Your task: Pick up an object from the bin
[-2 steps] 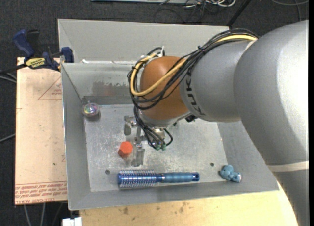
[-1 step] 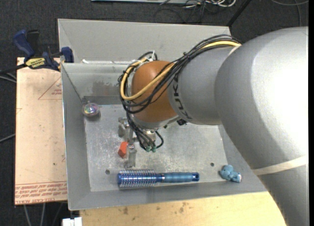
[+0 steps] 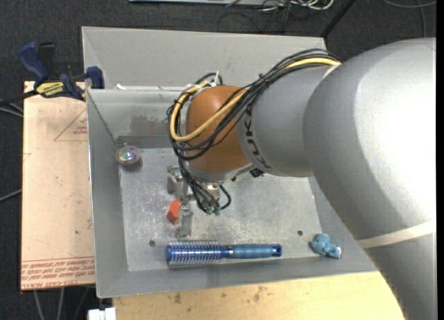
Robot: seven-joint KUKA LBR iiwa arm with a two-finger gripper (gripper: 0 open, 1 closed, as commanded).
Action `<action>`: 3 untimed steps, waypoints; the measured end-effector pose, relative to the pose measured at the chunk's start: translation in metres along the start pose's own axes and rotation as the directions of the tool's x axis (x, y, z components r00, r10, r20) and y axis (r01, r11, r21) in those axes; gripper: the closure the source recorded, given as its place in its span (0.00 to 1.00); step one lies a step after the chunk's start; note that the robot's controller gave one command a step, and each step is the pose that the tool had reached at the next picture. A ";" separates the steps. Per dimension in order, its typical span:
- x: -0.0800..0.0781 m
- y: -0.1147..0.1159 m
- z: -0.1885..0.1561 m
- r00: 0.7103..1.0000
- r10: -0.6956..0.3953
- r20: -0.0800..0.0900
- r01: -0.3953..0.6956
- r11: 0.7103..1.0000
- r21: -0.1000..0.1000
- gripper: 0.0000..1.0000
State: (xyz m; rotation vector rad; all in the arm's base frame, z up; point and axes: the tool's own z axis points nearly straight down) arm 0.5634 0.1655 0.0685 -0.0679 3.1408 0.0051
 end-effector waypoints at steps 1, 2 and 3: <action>0.000 0.000 0.000 1.000 0.001 -0.001 -0.001 1.000 0.000 1.00; -0.001 0.000 -0.039 1.000 0.001 0.004 -0.001 1.000 0.001 1.00; -0.003 0.001 -0.085 1.000 0.002 0.007 -0.002 1.000 0.000 1.00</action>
Offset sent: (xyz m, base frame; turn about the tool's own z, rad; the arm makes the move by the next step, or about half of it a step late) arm 0.0000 0.0000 0.0000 0.0000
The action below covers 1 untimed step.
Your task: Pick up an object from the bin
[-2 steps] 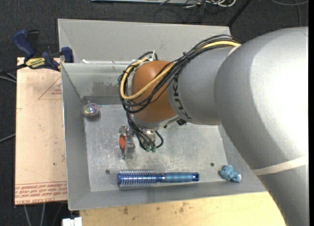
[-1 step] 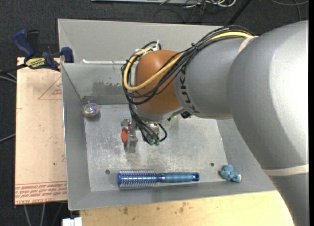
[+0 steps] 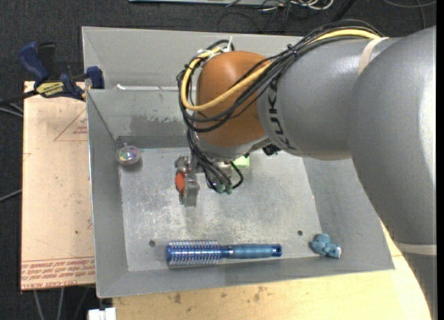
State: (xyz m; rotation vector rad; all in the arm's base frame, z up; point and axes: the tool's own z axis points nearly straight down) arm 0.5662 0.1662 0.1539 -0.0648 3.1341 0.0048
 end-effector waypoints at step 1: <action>-0.001 0.000 -0.002 1.000 0.001 -0.004 -0.001 1.000 0.001 1.00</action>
Offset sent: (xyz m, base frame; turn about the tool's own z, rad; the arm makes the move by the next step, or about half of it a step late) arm 0.0000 0.0001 0.0021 0.0000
